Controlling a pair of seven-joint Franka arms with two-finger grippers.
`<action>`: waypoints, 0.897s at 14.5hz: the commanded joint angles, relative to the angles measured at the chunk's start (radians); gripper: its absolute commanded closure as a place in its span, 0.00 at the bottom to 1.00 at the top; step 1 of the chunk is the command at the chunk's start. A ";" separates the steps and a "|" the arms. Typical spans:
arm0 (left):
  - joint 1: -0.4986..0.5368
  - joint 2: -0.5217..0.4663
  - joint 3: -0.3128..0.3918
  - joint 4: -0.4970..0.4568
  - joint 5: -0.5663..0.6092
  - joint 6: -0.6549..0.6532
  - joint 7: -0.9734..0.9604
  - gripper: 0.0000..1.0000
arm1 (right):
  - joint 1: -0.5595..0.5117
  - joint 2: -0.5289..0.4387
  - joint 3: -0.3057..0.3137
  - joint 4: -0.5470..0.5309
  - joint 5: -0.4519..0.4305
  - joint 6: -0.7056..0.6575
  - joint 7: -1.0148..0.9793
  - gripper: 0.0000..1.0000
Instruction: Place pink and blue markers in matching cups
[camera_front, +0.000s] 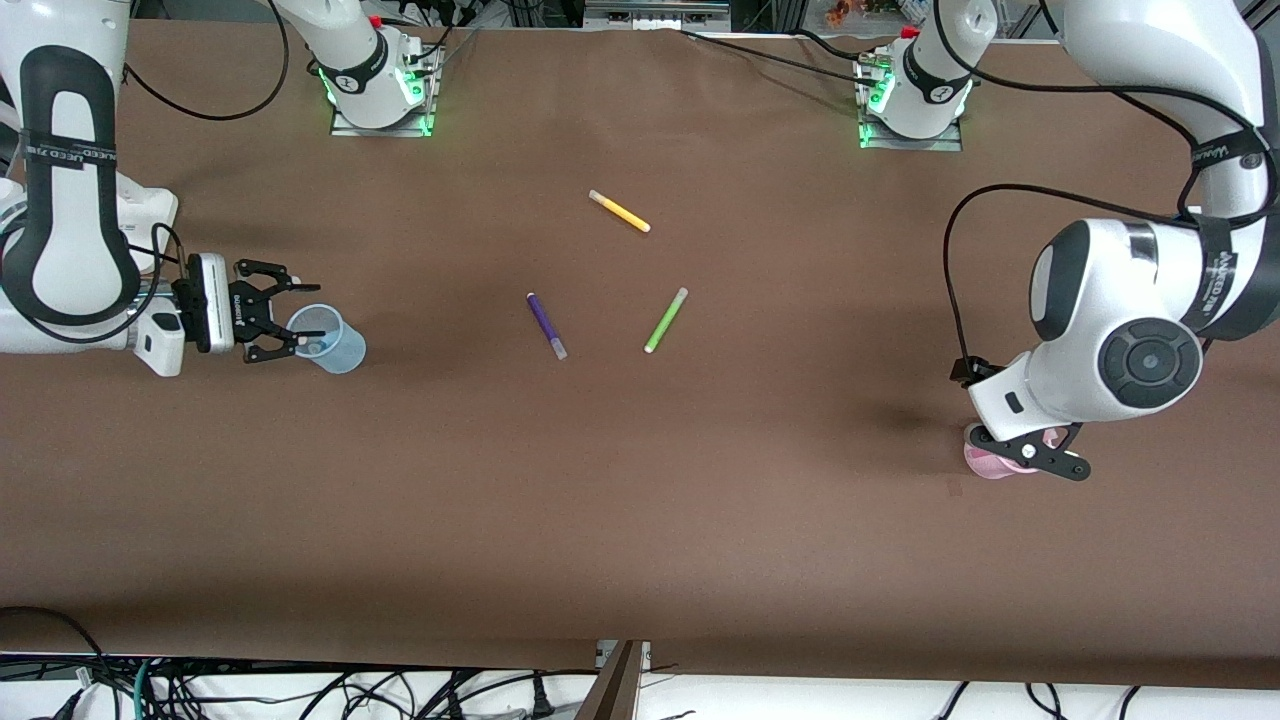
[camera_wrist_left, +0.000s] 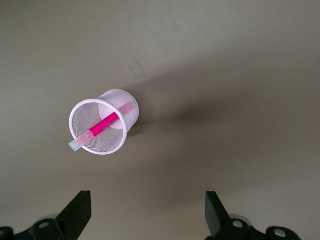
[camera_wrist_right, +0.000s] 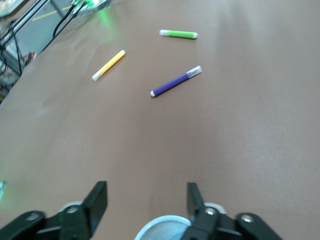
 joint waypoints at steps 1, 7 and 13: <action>0.004 -0.054 -0.008 0.048 -0.037 0.001 -0.024 0.00 | 0.000 -0.013 0.006 0.062 0.006 -0.038 0.195 0.00; 0.040 -0.253 0.005 0.032 -0.085 -0.037 -0.033 0.00 | 0.019 -0.013 0.012 0.199 -0.064 -0.038 0.748 0.00; 0.260 -0.463 -0.144 -0.216 -0.087 0.021 -0.085 0.00 | 0.079 -0.006 0.013 0.365 -0.236 -0.104 1.326 0.00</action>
